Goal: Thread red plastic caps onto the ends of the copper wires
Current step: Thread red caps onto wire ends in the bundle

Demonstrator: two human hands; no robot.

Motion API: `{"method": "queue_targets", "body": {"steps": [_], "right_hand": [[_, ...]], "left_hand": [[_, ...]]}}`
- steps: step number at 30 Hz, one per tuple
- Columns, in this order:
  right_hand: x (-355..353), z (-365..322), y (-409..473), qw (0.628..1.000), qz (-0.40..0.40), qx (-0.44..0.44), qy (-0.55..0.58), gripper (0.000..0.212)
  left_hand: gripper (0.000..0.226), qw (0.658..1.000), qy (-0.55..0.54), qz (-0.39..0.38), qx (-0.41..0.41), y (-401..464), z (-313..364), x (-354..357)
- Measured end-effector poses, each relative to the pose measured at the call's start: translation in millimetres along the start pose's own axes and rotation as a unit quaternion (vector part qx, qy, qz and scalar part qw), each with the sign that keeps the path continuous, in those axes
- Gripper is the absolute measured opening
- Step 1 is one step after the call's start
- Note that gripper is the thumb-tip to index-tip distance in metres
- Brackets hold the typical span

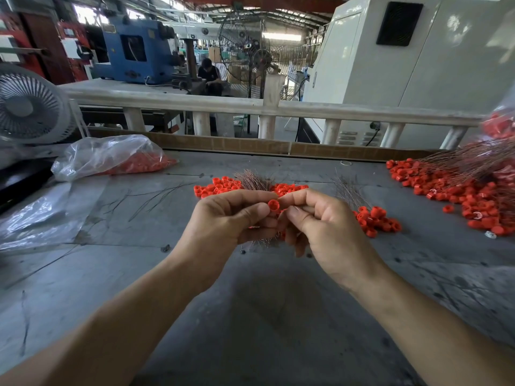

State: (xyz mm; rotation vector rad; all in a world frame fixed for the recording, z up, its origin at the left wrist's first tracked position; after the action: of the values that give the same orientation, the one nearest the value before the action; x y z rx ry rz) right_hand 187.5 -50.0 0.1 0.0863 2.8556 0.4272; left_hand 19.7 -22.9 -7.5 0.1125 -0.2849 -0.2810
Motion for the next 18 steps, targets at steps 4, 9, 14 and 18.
{"method": "queue_targets", "body": {"steps": [4,9,14,18], "right_hand": [[-0.3,0.4,0.2,1.0,-0.003,0.007,0.016,0.018],[1.6,2.2,1.7,0.999,-0.008,0.026,0.039,0.013],[2.1,7.2,2.8,0.997,-0.033,0.049,0.045,0.01],[-5.7,11.3,7.6,0.999,0.011,0.045,-0.002,0.012]], "left_hand": [[0.02,1.0,-0.004,-0.007,0.005,0.4,0.2,0.0],[0.016,1.0,-0.02,-0.016,0.008,0.8,2.4,0.8],[0.016,0.999,-0.047,-0.025,-0.002,1.5,1.7,0.3],[0.025,0.998,-0.066,-0.008,-0.002,2.8,2.1,-1.8]]}}
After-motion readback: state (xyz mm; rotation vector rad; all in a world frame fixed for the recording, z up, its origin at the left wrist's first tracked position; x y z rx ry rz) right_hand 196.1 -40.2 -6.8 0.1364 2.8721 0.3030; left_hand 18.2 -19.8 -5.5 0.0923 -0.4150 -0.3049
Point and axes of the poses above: each hand's wrist, its own y-axis towards the middle knuckle, its own x-axis out of the palm, z = x × y, the point moved 3 cm from there along y, towards the middle knuckle, and after that the axes turned 2 degrees about z, right-handed, at the moved point
